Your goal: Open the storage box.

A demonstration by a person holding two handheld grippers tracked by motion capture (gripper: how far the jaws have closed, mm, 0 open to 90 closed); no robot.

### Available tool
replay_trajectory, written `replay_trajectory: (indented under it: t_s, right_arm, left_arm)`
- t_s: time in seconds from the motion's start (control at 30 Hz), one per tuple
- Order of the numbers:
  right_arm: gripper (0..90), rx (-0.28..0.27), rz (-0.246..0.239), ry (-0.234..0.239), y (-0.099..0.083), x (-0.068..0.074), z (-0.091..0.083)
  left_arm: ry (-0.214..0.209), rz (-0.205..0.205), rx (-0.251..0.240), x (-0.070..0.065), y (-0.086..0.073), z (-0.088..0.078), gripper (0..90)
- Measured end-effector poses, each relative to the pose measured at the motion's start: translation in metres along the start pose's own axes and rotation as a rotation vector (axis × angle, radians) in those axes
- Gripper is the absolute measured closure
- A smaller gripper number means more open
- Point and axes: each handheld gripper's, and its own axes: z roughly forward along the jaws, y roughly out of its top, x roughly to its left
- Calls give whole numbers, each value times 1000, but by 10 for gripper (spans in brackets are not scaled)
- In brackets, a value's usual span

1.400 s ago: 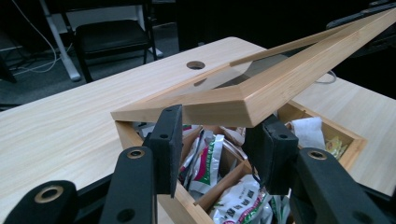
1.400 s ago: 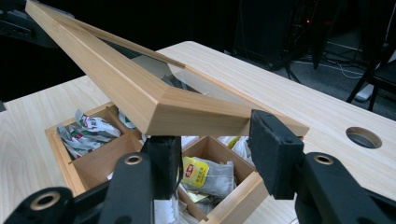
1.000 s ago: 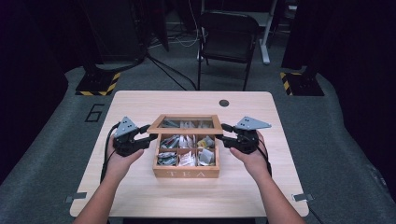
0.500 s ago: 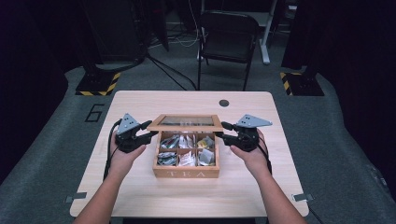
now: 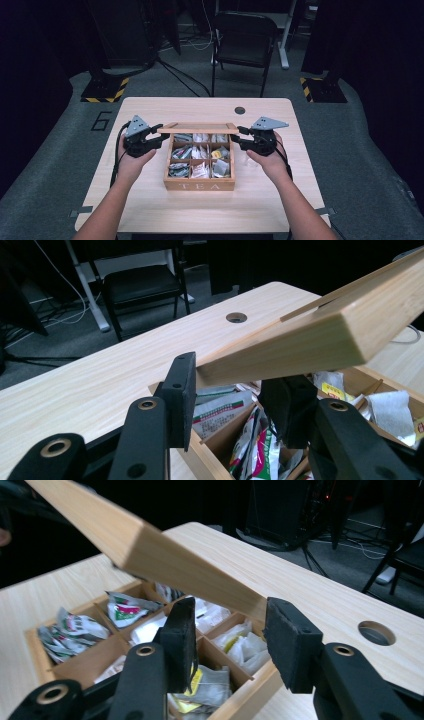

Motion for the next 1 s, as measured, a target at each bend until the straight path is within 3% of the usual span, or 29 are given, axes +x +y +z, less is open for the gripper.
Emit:
replay_trajectory:
  t_s: [0.07, 0.27, 0.5, 0.67, 0.8, 1.0]
  right_arm:
    - [549, 6, -22, -7, 2, -2, 2]
    - [541, 7, -27, -6, 9, -8, 6]
    - [537, -15, 2, 0, 13, -13, 11]
    - [542, -26, -9, -1, 17, -15, 14]
    - [545, -35, 26, 5, 18, -18, 16]
    - [547, -37, 26, 10, 20, -21, 17]
  left_arm:
    - [1, -4, 0, 1, 3, 1, 584]
    - [-2, -2, 3, 6, 9, 3, 588]
    - [-2, -17, -4, 9, 14, 5, 590]
    - [-5, -29, -12, 11, 16, 7, 590]
    - [-8, -32, -17, 12, 16, 7, 589]
    - [-18, -43, -31, 15, 16, 9, 588]
